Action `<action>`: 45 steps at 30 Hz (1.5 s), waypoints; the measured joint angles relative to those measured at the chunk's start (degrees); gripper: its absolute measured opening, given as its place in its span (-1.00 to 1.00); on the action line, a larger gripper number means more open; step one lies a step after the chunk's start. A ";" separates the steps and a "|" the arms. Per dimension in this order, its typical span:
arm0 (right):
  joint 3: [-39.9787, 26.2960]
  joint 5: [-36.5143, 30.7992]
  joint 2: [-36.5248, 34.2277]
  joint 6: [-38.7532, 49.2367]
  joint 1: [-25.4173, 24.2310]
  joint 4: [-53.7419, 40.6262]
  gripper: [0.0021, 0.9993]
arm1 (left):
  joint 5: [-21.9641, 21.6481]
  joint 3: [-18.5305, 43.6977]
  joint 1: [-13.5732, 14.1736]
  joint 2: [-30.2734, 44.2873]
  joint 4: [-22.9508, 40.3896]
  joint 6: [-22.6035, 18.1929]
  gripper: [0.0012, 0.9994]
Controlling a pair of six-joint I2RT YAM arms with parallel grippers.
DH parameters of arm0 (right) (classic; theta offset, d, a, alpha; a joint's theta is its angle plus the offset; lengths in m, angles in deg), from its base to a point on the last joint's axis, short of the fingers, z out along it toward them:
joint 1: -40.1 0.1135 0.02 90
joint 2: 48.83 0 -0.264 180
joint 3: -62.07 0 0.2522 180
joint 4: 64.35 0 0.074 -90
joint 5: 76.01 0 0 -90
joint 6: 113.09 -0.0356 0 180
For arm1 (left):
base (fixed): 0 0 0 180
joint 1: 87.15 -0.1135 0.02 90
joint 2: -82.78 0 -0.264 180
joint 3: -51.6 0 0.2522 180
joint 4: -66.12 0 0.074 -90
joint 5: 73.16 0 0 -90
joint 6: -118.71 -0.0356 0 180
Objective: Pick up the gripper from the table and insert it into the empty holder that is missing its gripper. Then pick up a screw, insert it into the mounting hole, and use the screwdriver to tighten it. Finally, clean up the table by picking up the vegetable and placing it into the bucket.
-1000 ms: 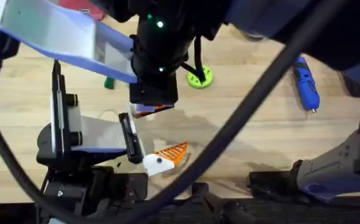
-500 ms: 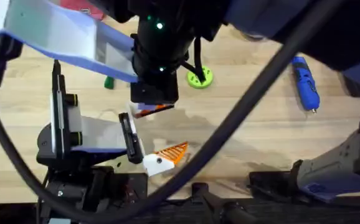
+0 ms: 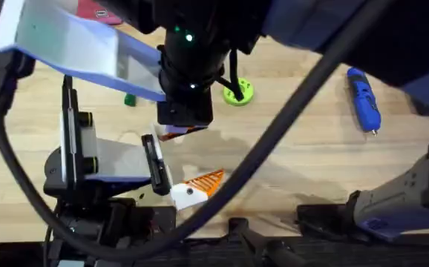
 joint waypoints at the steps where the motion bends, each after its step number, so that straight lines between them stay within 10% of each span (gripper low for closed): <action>1: 0.00 0.00 0.00 0.00 0.00 0.00 -0.99 | 0.00 0.00 0.00 -0.01 0.00 0.00 0.97; 45: 1.88 0.04 -1.24 -1.54 0.02 2.55 -0.98 | 0.02 0.00 0.00 0.01 0.09 1.12 0.97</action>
